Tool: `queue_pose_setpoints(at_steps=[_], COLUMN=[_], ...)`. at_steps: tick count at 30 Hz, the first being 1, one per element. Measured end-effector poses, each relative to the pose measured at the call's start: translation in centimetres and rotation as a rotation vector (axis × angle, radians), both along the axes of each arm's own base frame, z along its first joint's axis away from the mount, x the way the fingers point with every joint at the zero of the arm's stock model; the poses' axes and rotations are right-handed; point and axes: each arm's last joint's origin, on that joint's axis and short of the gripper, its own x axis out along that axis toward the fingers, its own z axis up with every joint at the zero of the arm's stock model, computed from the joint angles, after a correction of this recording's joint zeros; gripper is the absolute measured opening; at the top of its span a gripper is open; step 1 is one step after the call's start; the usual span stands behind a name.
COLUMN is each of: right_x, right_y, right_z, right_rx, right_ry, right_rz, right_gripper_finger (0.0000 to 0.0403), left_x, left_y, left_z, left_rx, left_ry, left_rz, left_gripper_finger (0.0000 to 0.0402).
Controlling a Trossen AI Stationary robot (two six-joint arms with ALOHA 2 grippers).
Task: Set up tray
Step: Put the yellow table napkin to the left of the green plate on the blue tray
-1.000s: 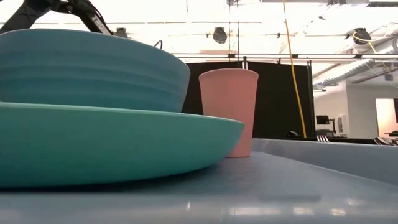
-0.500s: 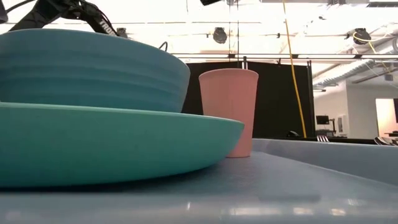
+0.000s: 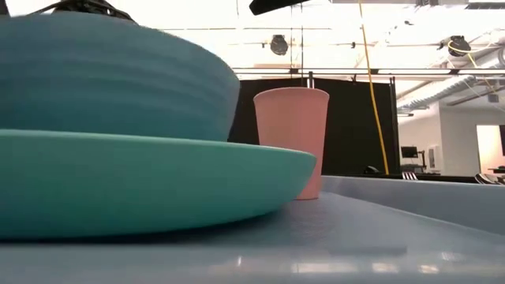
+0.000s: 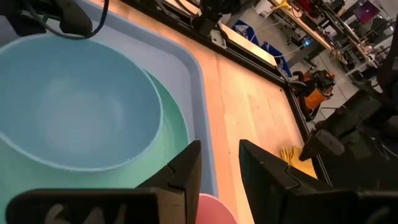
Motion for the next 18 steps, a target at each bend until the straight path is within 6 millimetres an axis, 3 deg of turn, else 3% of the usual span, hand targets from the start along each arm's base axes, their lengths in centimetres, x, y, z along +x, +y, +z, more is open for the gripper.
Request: queue_pose_setpoints(at_steps=[9, 14, 18], right_x=[0.03, 0.03, 0.03], right_y=[0.02, 0.05, 0.05], right_z=[0.05, 0.04, 0.03], right_rx=[0.002, 0.003, 0.008], right_ry=[-0.006, -0.006, -0.008], right_rz=[0.001, 0.001, -0.001], right_gripper_finger=[0.01, 0.01, 0.01], left_x=[-0.76, -1.05, -0.83], left_y=[-0.04, 0.44, 0.84], left_z=[0.63, 0.7, 0.79], left_rx=[0.013, -0.005, -0.066], left_ry=[0.141, 0.076, -0.071], left_rz=[-0.016, -0.021, -0.012], left_gripper_finger=[0.0168, 0.0168, 0.0168])
